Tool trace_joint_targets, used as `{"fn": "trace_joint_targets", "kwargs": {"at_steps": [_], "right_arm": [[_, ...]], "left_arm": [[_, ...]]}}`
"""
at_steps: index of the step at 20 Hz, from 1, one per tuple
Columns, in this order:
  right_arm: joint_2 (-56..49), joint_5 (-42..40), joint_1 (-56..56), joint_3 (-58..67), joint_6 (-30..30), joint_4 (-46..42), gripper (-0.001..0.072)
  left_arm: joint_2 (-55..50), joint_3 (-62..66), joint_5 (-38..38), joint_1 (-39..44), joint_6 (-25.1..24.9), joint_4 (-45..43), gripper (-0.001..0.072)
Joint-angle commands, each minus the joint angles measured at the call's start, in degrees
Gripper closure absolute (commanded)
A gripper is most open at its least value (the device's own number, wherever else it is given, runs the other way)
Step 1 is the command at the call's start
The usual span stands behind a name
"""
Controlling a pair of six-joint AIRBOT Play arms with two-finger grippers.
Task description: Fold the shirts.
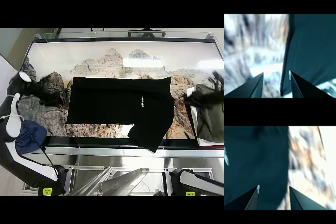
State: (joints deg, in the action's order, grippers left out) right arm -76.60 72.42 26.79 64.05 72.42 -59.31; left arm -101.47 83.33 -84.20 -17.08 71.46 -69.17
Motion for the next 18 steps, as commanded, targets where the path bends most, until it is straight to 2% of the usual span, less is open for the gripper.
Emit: {"fn": "trace_joint_targets", "kwargs": {"at_steps": [1,6,9,10,11,12,15,18], "right_arm": [[10.03,-0.92,8.52,-15.93,-0.44,1.44,0.0276],[13.00,-0.52,13.29,-29.53,-2.93,3.13,0.0267],[13.00,-4.28,11.93,-36.39,-9.01,11.26,0.0267],[12.98,-5.84,11.19,-38.05,-10.19,13.27,0.0267],[12.90,-7.23,10.27,-39.04,-11.26,14.60,0.0267],[12.39,-8.55,9.01,-39.43,-11.32,15.10,0.0267],[8.79,-11.37,4.11,-39.47,-11.63,17.66,0.0267],[1.90,-15.13,-2.62,-39.43,-14.88,23.12,0.0268]], "left_arm": [[4.09,-13.81,2.49,-1.70,-1.40,0.37,0.0371],[3.98,-18.32,7.80,1.20,-7.06,12.44,0.0371],[3.98,-16.92,8.90,4.00,-7.63,16.57,0.0373],[4.00,-16.04,8.79,4.87,-7.61,16.83,0.0412],[4.00,-15.02,8.39,5.64,-7.58,16.83,0.0642],[4.00,-14.05,8.04,6.27,-7.69,16.85,0.0684],[4.00,-12.13,7.58,6.99,-7.30,16.83,0.0684],[4.02,-12.00,7.50,6.93,-6.86,16.74,0.0684]]}}
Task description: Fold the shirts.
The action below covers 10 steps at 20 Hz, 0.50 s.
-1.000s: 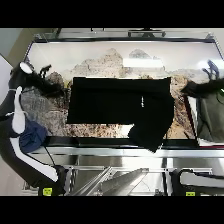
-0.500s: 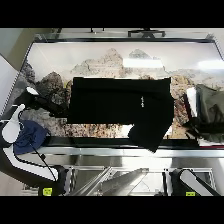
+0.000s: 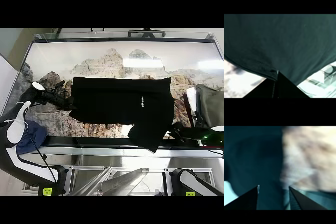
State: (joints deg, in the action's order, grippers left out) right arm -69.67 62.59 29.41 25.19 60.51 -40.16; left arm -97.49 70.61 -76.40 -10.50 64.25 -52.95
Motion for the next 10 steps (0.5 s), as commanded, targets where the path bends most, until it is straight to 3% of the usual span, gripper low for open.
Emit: {"fn": "trace_joint_targets", "kwargs": {"at_steps": [1,2,3,4,7,10], "right_arm": [[-7.02,-5.35,-6.73,-0.57,-5.38,6.86,0.0278],[-8.50,-4.52,-7.39,-0.52,-7.98,10.03,0.0334],[-9.20,-2.27,-7.34,-0.20,-10.95,12.22,0.0598],[-8.96,0.04,-6.88,0.46,-11.69,12.31,0.0692],[-5.33,5.42,-3.23,1.14,-10.21,10.86,0.0692],[0.26,6.99,0.31,1.14,-2.40,2.40,0.0692]], "left_arm": [[0.04,0.72,-0.94,0.35,0.35,0.52,0.0684],[0.04,0.72,-2.34,0.20,0.33,0.48,0.0684],[0.07,0.72,-4.39,-0.20,0.33,0.50,0.0684],[0.07,0.72,-6.73,-1.03,0.33,0.46,0.0684],[0.07,0.70,-12.87,-4.68,1.75,-0.52,0.0694],[0.09,0.66,-17.09,-7.37,5.55,-5.11,0.0694]]}}
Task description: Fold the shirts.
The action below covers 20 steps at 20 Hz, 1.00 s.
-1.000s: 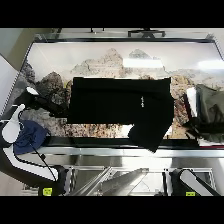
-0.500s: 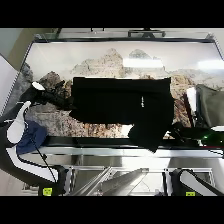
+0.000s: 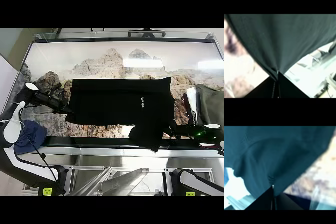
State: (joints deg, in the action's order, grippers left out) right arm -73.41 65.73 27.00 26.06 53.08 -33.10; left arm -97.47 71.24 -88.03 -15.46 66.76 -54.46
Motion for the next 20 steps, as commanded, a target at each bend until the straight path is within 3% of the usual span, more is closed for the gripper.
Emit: {"fn": "trace_joint_targets", "kwargs": {"at_steps": [1,5,8,13,15,18,20], "right_arm": [[6.40,5.20,3.48,0.26,6.95,-6.45,0.0692],[19.41,9.70,6.12,0.26,12.44,-8.55,0.0692],[26.88,13.05,6.84,0.26,17.94,-15.65,0.0692],[32.96,18.58,6.84,0.26,18.93,-17.03,0.0692],[34.51,19.02,6.82,0.37,17.11,-12.57,0.0692],[33.59,14.84,6.80,2.71,7.48,5.29,0.0691],[30.01,10.62,6.27,6.16,5.14,11.50,0.0691]], "left_arm": [[0.15,0.02,-6.64,-2.69,4.39,-4.79,0.0694],[4.37,-0.09,-7.32,-2.43,4.70,-6.12,0.0693],[7.85,-0.24,-8.76,-2.43,5.38,-7.30,0.0692],[14.27,-11.45,-9.31,-2.56,4.02,-10.54,0.0691],[15.87,-14.27,-9.03,-2.56,2.82,-10.34,0.0691],[16.83,-10.19,-6.12,-2.56,2.12,-9.81,0.0691],[16.76,-5.42,-4.50,-2.56,2.12,-9.90,0.0690]]}}
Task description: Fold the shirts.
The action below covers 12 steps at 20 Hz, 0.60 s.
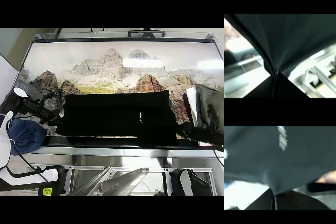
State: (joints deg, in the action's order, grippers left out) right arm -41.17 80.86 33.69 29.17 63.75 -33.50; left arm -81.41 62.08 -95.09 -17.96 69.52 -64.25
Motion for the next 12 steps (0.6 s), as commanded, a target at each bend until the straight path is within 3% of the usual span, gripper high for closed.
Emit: {"fn": "trace_joint_targets", "kwargs": {"at_steps": [1,9,12], "right_arm": [[-5.29,-6.69,-1.27,5.40,-6.58,13.14,0.0691],[-39.67,-27.28,-17.11,19.93,-22.08,14.32,0.0691],[-48.72,-30.32,-19.45,24.13,-26.12,14.27,0.0690]], "left_arm": [[0.15,6.38,3.82,-0.07,-0.63,-0.11,0.0691],[-16.79,22.05,14.36,4.83,-0.48,-0.39,0.0693],[-24.15,27.21,16.76,5.92,-0.48,-0.35,0.0693]]}}
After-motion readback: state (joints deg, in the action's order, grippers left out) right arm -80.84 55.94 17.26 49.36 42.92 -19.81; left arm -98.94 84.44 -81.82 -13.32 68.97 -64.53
